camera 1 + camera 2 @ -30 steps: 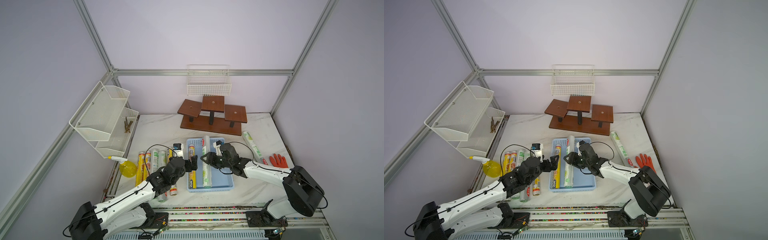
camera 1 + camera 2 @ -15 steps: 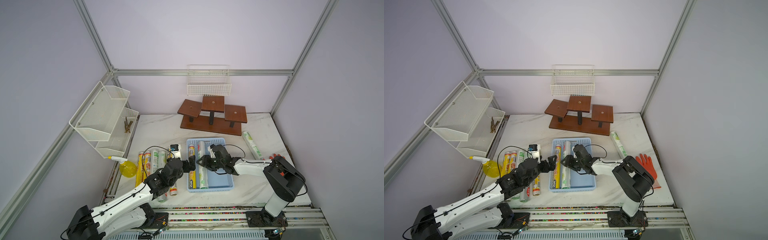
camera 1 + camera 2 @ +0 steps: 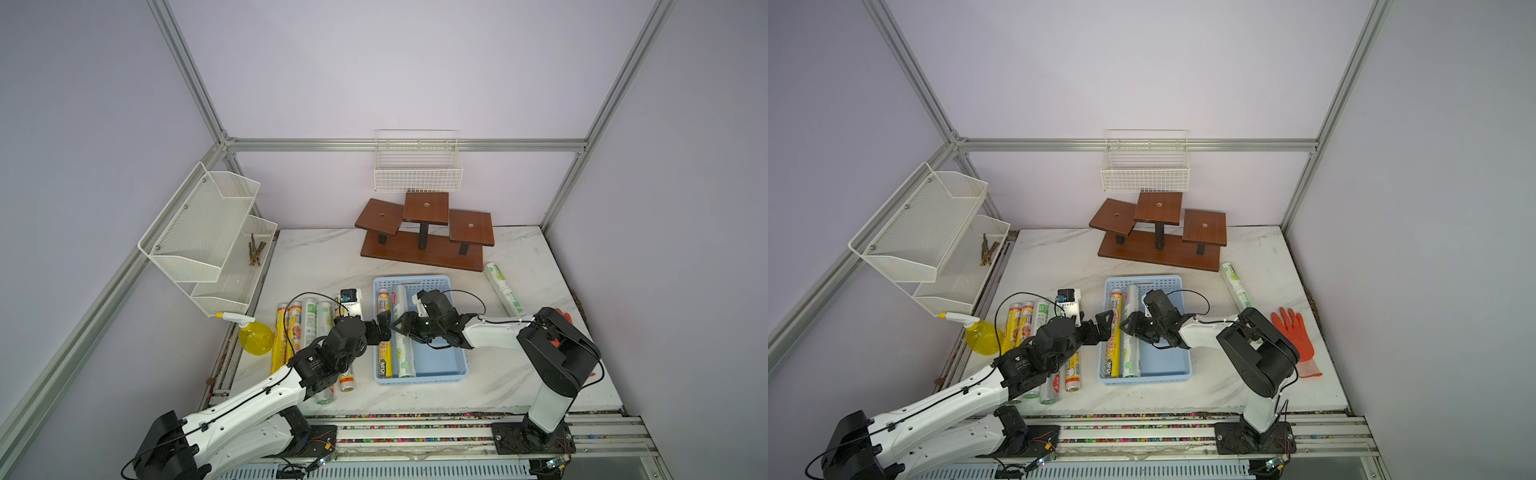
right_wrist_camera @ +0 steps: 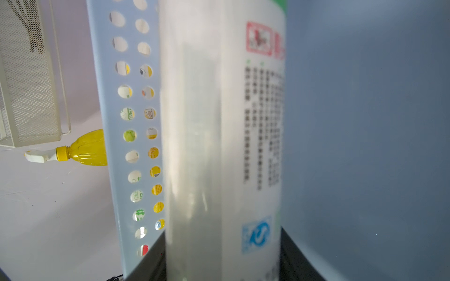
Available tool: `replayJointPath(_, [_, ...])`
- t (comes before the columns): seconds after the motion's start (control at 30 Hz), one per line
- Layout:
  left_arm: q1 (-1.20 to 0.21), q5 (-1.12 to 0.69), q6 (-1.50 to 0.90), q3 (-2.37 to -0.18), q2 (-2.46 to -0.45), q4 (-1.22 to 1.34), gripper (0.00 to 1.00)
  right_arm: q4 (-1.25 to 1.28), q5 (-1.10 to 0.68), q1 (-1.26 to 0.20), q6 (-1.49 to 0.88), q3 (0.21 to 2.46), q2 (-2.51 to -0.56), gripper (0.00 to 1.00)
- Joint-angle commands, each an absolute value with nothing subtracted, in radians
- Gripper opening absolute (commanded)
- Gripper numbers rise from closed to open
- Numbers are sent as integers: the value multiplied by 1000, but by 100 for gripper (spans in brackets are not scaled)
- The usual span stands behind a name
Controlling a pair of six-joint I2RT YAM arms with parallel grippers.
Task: Put the plastic wrap into the basket
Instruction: Place the plastic wrap in the basket.
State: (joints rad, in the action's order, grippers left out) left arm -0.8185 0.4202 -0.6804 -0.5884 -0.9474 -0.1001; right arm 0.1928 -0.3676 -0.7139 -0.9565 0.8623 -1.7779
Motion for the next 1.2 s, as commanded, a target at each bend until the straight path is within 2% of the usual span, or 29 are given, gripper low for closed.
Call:
replayJointPath(0.0, [-814, 418, -691, -586, -942, -92, 100, 244, -350, -719, -945, 881, -1778, 50])
replayJointPath(0.67, [-814, 403, -686, -605, -953, -113, 100, 288, -359, -718, -965, 856, -1764, 61])
replayJointPath(0.9, [-814, 400, -681, -613, -947, -120, 100, 303, -381, -718, -972, 848, -1731, 61])
replayJointPath(1.0, [-815, 390, -674, -631, -946, -134, 100, 224, -318, -712, -920, 845, -1650, 62])
replayJointPath(1.17, [-815, 382, -680, -656, -958, -108, 100, 10, -102, -662, -781, 835, -1441, 64])
